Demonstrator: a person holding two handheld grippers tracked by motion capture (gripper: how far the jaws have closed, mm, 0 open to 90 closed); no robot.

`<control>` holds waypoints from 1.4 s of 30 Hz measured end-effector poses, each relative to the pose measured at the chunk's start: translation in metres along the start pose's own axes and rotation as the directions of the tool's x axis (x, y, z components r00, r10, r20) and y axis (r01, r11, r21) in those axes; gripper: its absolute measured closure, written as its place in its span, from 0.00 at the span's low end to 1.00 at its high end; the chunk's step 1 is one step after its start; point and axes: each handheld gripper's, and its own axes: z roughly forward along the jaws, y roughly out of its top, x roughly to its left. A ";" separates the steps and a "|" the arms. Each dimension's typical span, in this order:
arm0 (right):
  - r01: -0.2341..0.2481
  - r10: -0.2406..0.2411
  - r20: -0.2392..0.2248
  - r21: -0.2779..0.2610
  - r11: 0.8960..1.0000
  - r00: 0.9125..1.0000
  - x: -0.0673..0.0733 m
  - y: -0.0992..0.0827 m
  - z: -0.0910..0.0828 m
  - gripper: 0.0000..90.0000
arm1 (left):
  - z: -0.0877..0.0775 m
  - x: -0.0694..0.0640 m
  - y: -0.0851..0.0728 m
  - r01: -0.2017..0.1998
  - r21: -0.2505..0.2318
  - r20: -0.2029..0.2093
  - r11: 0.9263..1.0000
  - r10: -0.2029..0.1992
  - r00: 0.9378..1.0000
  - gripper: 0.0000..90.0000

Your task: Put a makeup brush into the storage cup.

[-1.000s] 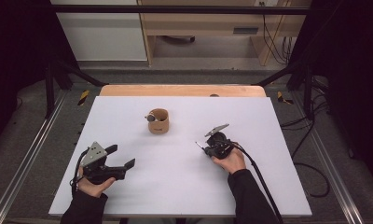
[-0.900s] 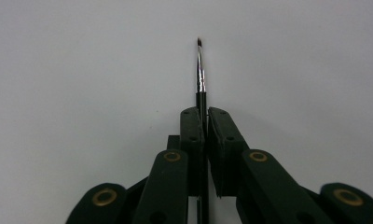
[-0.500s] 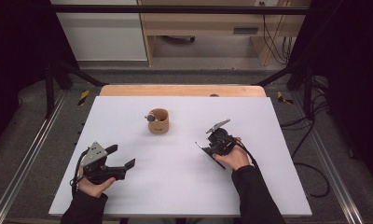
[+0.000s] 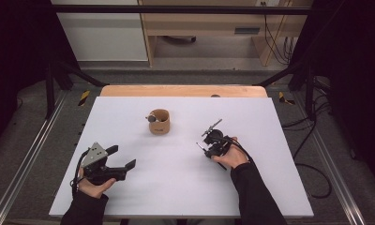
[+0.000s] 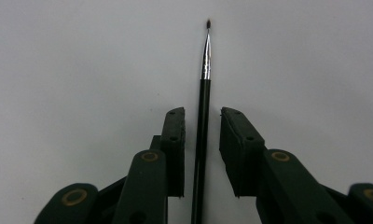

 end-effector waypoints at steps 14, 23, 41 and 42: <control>-0.012 0.012 -0.006 0.041 0.999 1.000 0.001 0.000 0.001 0.95 | 0.000 0.000 0.000 -0.003 0.004 0.000 1.000 0.003 1.000 0.12; -0.026 0.026 0.007 0.031 0.999 1.000 0.003 -0.001 0.000 0.95 | 0.000 0.000 0.000 -0.001 0.001 -0.001 1.000 0.001 1.000 0.12; -0.023 0.016 -0.058 -0.131 0.991 0.998 0.010 -0.005 -0.038 0.95 | 0.000 -0.002 0.001 0.003 -0.005 0.004 1.000 -0.003 1.000 0.11; -0.020 0.012 -0.061 -0.137 0.990 0.998 0.011 -0.005 -0.040 0.95 | 0.000 -0.002 0.001 0.002 -0.007 0.004 1.000 -0.002 1.000 0.11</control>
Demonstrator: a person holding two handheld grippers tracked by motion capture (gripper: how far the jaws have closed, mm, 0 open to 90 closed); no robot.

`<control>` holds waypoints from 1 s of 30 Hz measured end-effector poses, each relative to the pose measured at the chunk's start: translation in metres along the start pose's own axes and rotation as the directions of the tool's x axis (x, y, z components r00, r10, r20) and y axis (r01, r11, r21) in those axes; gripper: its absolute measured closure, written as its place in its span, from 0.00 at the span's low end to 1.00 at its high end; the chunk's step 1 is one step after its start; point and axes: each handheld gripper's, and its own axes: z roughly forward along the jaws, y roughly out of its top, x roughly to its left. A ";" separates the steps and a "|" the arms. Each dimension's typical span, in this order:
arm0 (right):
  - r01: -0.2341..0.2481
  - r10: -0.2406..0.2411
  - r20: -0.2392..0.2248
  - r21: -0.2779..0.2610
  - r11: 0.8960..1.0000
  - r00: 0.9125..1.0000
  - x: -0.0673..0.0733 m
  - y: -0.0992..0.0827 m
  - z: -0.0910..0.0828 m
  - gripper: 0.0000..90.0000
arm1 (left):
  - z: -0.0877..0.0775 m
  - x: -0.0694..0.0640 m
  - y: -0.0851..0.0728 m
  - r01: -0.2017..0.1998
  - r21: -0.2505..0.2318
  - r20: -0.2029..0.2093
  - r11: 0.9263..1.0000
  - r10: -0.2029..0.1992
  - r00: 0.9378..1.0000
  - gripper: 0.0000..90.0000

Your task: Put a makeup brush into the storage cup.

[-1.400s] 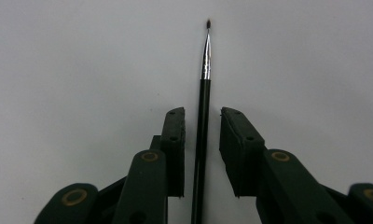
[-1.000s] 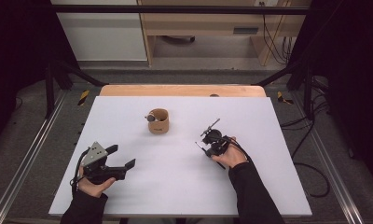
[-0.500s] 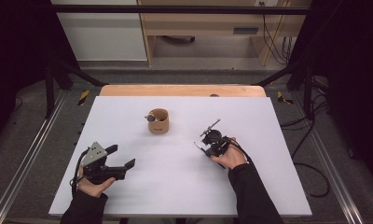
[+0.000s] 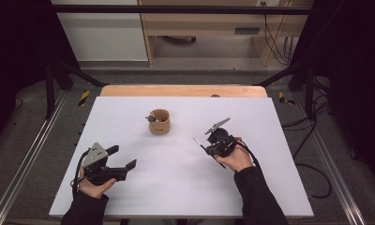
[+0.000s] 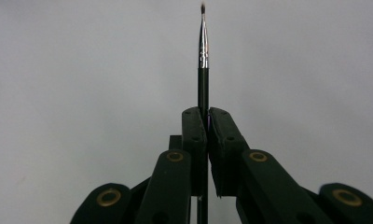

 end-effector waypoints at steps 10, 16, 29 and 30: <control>0.020 -0.023 -0.038 -0.077 0.997 0.999 0.013 -0.004 -0.015 0.95 | 0.000 -0.006 0.003 -0.001 -0.006 0.009 1.000 0.001 1.000 0.11; 0.023 -0.031 -0.057 -0.124 0.992 0.998 0.017 -0.009 -0.018 0.95 | 0.000 -0.008 0.004 -0.004 -0.010 0.014 1.000 0.004 1.000 0.11; 0.001 -0.027 -0.102 -0.252 0.968 0.994 0.024 -0.023 -0.028 0.95 | -0.001 -0.016 0.011 0.022 -0.035 0.046 0.999 -0.020 0.999 0.11; 0.002 -0.033 -0.110 -0.273 0.962 0.993 0.026 -0.026 -0.029 0.95 | -0.001 -0.017 0.013 0.022 -0.040 0.051 0.999 -0.020 0.998 0.11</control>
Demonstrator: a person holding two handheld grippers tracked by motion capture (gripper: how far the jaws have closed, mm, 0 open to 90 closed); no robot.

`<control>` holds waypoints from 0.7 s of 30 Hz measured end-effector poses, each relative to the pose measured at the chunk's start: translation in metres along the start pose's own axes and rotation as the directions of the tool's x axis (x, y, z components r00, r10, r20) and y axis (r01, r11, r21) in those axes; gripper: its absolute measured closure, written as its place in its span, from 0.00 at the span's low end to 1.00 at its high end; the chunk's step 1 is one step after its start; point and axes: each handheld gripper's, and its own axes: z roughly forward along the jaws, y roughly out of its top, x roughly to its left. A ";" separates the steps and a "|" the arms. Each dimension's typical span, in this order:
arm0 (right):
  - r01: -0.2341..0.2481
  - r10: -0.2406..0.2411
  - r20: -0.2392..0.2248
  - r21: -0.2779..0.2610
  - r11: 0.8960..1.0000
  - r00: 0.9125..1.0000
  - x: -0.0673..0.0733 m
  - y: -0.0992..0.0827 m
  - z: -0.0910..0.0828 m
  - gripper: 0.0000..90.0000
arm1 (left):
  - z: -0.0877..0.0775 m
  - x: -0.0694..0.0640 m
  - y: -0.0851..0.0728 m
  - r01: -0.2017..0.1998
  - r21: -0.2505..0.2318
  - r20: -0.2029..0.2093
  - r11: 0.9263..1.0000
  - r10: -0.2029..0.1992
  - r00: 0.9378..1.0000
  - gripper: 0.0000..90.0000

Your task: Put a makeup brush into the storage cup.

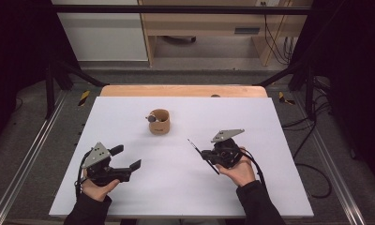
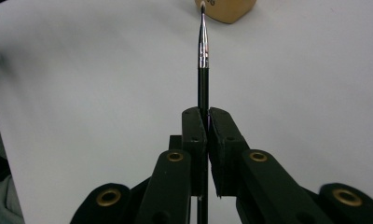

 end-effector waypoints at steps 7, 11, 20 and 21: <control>-0.012 0.012 -0.007 -0.066 0.998 1.000 0.006 -0.007 -0.005 0.95 | 0.002 -0.005 0.004 0.002 -0.001 0.013 1.000 -0.002 1.000 0.10; -0.022 0.021 -0.010 -0.093 0.995 1.000 0.007 -0.011 -0.006 0.95 | 0.003 -0.010 0.010 -0.001 -0.011 0.018 1.000 0.001 1.000 0.10; -0.034 0.031 -0.025 -0.141 0.989 0.999 0.011 -0.014 -0.011 0.95 | 0.008 -0.015 0.019 0.033 -0.037 0.050 0.999 -0.032 0.998 0.10; -0.034 0.031 -0.025 -0.141 0.989 0.999 0.011 -0.014 -0.011 0.95 | 0.008 -0.015 0.019 0.033 -0.037 0.050 0.999 -0.032 0.998 0.10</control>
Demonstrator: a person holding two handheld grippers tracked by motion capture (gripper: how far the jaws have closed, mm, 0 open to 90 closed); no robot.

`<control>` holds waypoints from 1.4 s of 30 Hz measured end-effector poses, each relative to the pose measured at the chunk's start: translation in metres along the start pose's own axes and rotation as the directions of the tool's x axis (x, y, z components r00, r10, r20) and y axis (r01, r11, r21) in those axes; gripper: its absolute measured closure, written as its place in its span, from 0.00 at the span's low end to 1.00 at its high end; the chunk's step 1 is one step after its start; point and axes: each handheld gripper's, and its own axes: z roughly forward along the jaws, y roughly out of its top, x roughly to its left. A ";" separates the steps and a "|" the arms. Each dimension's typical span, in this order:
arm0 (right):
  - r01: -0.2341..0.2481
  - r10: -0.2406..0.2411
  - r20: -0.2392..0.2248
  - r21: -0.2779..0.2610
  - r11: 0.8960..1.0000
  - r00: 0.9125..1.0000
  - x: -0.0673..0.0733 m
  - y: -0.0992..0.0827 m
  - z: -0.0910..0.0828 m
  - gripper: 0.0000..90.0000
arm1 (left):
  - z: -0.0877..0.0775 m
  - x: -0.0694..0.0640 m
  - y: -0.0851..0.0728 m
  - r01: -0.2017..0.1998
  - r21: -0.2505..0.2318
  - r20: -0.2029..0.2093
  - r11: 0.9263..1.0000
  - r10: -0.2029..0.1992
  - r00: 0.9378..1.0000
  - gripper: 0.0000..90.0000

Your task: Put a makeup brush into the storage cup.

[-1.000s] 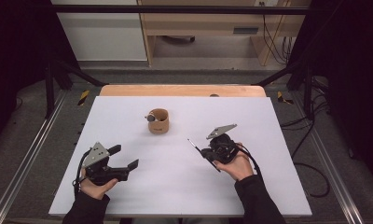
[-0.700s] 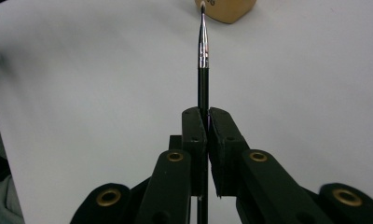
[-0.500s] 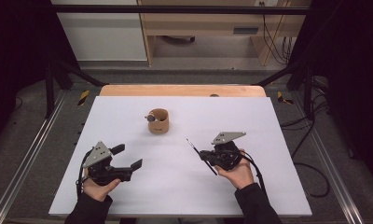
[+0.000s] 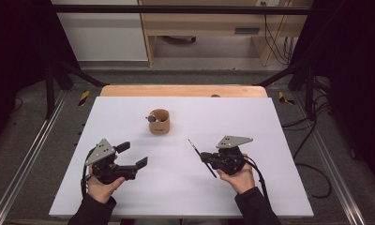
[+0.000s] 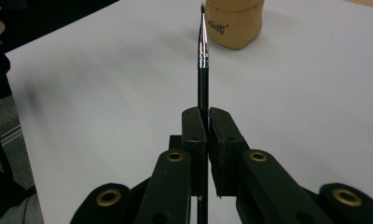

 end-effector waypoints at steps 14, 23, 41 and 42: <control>-0.007 0.005 -0.019 -0.081 0.997 1.000 0.005 0.001 -0.004 0.95 | 0.021 -0.016 0.018 -0.016 -0.020 0.046 1.000 0.017 0.999 0.10; -0.016 0.013 -0.032 -0.113 0.993 0.999 0.008 0.003 -0.004 0.95 | 0.034 -0.026 0.025 -0.014 -0.032 0.074 0.999 0.017 0.997 0.10; -0.012 0.006 -0.036 -0.165 0.986 0.999 0.013 0.004 -0.006 0.95 | 0.051 -0.040 0.034 -0.006 -0.052 0.112 0.999 0.012 0.994 0.10; -0.011 0.005 -0.036 -0.165 0.986 0.999 0.013 0.004 -0.006 0.95 | 0.052 -0.040 0.034 -0.006 -0.053 0.114 0.999 0.012 0.993 0.10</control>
